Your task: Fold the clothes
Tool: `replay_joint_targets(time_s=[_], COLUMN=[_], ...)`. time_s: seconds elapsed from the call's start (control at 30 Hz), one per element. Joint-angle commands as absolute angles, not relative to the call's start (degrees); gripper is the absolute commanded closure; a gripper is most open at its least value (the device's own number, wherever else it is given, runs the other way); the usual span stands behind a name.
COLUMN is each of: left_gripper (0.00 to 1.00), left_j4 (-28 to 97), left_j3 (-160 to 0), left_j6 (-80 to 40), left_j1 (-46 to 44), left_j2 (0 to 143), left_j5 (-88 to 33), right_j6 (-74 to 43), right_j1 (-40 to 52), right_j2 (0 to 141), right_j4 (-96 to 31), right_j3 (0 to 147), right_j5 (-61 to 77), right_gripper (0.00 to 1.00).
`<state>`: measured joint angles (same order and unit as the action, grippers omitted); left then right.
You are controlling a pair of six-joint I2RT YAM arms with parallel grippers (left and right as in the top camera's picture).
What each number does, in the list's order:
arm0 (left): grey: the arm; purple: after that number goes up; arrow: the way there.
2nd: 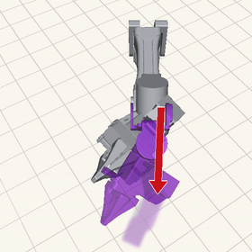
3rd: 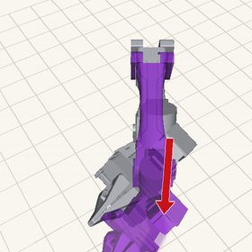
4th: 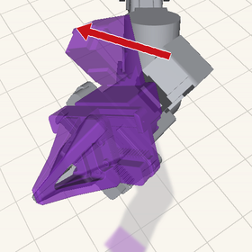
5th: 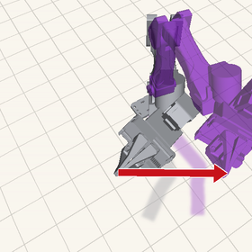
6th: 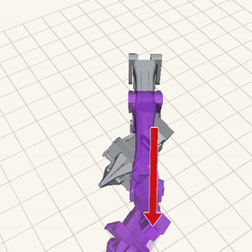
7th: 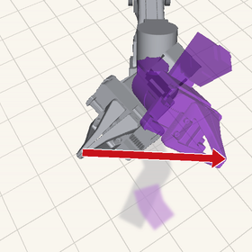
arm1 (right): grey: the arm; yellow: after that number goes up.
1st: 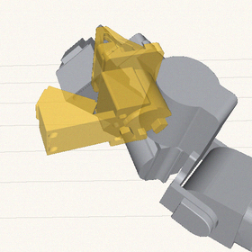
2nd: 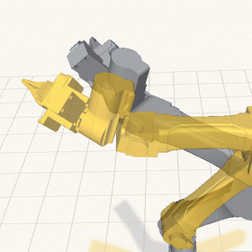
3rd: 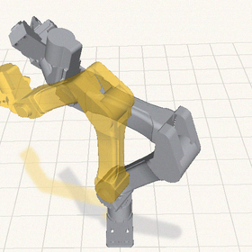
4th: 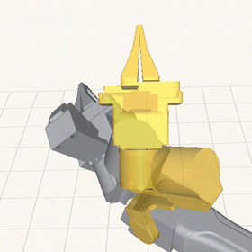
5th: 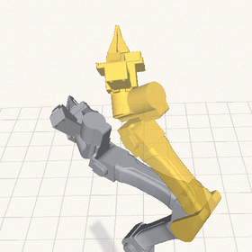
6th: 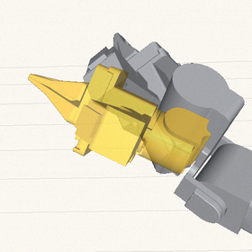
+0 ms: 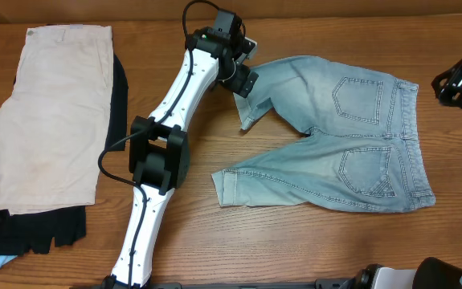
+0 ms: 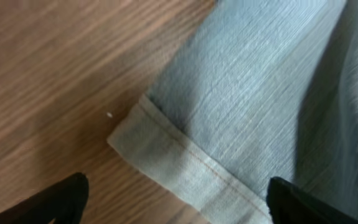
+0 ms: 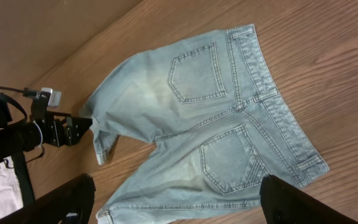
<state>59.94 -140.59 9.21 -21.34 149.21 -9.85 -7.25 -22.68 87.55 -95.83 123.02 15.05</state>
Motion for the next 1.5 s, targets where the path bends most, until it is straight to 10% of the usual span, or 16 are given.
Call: replay_joint_targets(time_s=[0.0, 0.3, 0.7, 1.47], left_gripper=[0.14, 0.4, 0.38, 0.82], left_j4=[58.83, 53.54, 47.18, 50.35], left_j3=[-141.14, -140.92, -140.73, -140.7], left_j6=[9.93, 9.85, 9.82, 8.6], left_j1=[-21.26, -21.39, -21.39, -21.39], left_j2=[150.63, 152.18, 152.81, 156.27], left_j5=[-13.08, -13.15, -10.15, -10.11], right_j6=[-7.01, -7.01, -7.03, -7.03], right_j1=[-22.44, -22.44, -22.46, -22.46], right_j2=[87.7, 87.99, 88.99, 89.67], right_j4=[-95.33, -93.03, -90.96, -88.97], right_j3=[123.76, 123.76, 123.76, 123.76], right_j5=[15.55, 15.55, 15.55, 15.55], right_gripper=[0.12, 0.12, 0.12, 0.13])
